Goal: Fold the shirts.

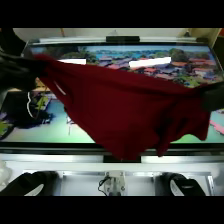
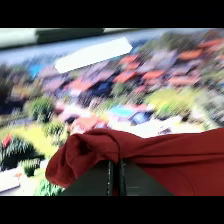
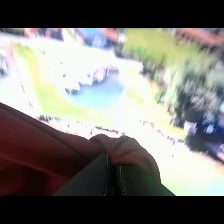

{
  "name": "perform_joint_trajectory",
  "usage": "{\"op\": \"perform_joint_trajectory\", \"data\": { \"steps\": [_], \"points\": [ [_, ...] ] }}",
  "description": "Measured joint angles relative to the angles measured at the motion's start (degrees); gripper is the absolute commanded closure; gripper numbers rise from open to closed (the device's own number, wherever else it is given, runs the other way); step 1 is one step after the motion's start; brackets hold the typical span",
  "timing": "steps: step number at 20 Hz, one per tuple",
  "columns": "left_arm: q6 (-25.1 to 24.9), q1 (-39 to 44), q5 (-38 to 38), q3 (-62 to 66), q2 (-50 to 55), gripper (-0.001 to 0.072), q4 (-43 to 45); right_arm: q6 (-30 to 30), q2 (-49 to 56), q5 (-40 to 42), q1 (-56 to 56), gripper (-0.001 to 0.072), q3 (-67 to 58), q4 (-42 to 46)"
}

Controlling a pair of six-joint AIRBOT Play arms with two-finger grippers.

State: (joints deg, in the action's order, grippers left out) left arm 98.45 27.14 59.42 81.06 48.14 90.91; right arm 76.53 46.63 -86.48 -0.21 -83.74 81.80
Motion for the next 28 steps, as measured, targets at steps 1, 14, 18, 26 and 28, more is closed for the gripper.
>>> {"op": "perform_joint_trajectory", "data": {
  "steps": [1, 14, 18, 26, 28],
  "points": [
    [1.6, -0.9, -0.1, -2.3, 1.4, 0.0676, 0.9, 0.1, 2.5, 0.7, 0.0, 0.0635, 2.4, -0.3],
    [7.7, -4.4, -12.8, -12.7, 29.7, 0.0283, -4.9, 4.3, 41.9, 27.6, -0.3, 0.0204, 15.2, -31.3],
    [6.3, -9.0, -9.7, -9.1, 31.6, -0.0013, -6.1, 1.0, 42.1, 24.2, -4.1, 0.0132, 13.3, -33.8],
    [0.5, -17.0, 13.3, -8.9, 31.5, -0.0013, -15.3, -0.6, 34.9, 6.7, -17.1, 0.0135, 17.7, -16.9],
    [-0.5, -13.6, 9.3, -14.6, 31.5, 0.0039, -22.1, -0.5, 33.9, 5.8, -18.6, 0.0135, 21.4, -15.6]
  ]
}}
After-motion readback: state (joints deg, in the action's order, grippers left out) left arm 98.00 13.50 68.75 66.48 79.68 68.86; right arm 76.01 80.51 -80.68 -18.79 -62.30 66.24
